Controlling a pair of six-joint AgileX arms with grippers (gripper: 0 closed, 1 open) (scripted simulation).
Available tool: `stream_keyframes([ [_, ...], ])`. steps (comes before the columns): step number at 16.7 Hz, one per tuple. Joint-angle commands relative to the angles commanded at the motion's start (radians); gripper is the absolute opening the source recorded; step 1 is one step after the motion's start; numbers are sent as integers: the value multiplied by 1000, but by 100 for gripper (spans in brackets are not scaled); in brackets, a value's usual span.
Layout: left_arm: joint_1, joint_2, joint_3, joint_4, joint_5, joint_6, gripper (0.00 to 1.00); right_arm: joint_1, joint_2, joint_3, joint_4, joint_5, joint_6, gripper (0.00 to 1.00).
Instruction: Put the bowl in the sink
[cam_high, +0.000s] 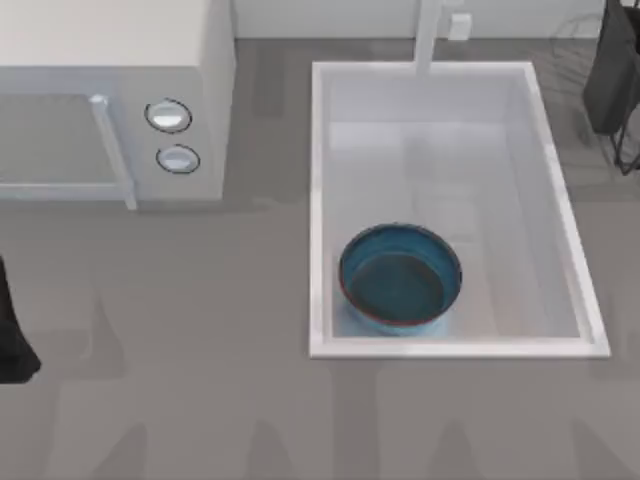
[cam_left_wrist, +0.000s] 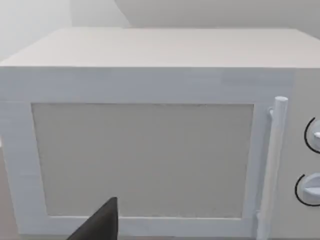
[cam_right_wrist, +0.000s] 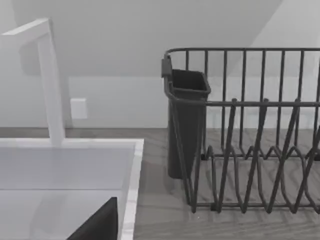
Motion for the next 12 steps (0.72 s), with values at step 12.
stream_keyframes([
  [12, 0, 0, 0, 0, 0, 0, 100, 66, 565, 503, -228, 20, 33, 100],
])
